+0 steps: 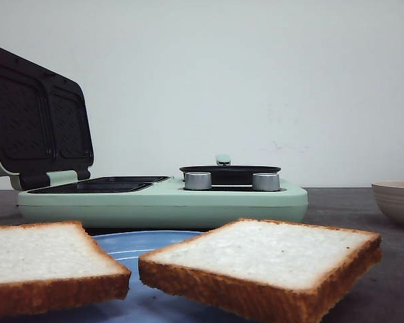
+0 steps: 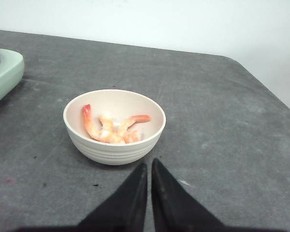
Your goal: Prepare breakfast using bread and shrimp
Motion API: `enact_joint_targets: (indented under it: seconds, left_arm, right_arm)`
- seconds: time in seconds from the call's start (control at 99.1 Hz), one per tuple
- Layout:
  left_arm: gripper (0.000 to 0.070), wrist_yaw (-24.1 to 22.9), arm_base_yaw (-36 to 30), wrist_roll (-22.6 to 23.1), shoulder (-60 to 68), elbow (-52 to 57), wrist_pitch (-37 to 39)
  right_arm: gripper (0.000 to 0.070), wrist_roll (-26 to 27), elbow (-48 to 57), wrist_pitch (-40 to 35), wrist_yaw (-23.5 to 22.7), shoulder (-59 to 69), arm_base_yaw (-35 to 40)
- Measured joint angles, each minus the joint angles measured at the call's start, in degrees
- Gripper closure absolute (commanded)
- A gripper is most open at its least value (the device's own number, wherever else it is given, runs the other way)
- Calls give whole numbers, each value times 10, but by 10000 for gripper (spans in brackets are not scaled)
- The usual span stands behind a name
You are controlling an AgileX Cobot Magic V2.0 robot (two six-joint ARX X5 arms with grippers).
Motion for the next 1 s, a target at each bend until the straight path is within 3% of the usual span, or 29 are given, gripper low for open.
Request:
enact_joint_targets:
  seconds: [0.999]
  left_arm:
    - [700,0,0,0,0,0,0]
  right_arm:
    - [694,0,0,0,4,0,36]
